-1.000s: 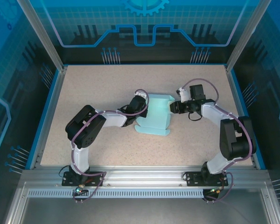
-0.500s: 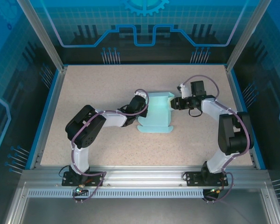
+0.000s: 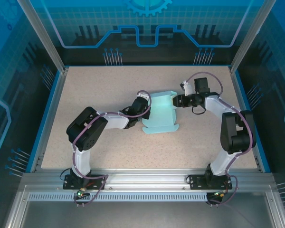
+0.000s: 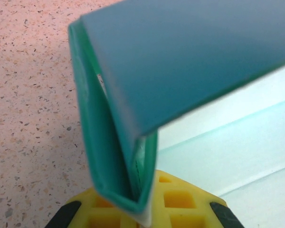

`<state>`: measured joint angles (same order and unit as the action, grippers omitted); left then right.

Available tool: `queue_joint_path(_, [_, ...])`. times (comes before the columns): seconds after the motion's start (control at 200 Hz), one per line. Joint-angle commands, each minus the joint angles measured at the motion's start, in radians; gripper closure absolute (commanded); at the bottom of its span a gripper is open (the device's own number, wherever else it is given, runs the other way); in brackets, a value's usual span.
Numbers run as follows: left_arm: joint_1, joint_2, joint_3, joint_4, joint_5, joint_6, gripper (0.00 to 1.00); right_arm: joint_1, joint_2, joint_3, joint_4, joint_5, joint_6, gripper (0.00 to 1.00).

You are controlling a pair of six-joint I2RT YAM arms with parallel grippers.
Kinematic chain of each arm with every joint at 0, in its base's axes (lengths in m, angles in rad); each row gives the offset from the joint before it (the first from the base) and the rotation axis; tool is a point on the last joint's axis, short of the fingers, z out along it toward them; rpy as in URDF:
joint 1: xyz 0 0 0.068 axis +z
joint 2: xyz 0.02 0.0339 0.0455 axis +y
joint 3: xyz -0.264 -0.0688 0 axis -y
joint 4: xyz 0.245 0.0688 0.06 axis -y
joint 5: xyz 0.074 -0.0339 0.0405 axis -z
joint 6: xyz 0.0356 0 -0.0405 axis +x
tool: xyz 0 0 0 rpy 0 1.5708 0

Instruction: Fold the paper box

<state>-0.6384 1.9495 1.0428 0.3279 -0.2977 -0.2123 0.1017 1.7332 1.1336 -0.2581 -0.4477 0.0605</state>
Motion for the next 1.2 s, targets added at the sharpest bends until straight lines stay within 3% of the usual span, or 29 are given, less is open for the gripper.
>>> queue_joint_path(0.0, [-0.030, -0.024, 0.005, -0.001, 0.118, 0.047, 1.00, -0.014, 0.005, 0.056, 0.027, -0.055, -0.042, 0.52])
queue_joint_path(0.265, [-0.031, -0.029, 0.005, -0.002, 0.121, 0.047, 1.00, -0.037, 0.035, 0.101, -0.059, -0.128, -0.154, 0.55])
queue_joint_path(0.405, [-0.031, -0.031, 0.005, -0.003, 0.126, 0.047, 1.00, -0.021, 0.033, 0.093, -0.051, -0.093, -0.160, 0.57])
queue_joint_path(0.905, [-0.031, -0.021, 0.022, -0.024, 0.146, 0.044, 1.00, 0.111, -0.041, -0.029, 0.155, 0.294, -0.050, 0.70])
queue_joint_path(1.196, [-0.032, -0.023, 0.034, -0.056, 0.129, 0.023, 1.00, 0.240, -0.128, -0.120, 0.163, 0.724, 0.094, 0.80])
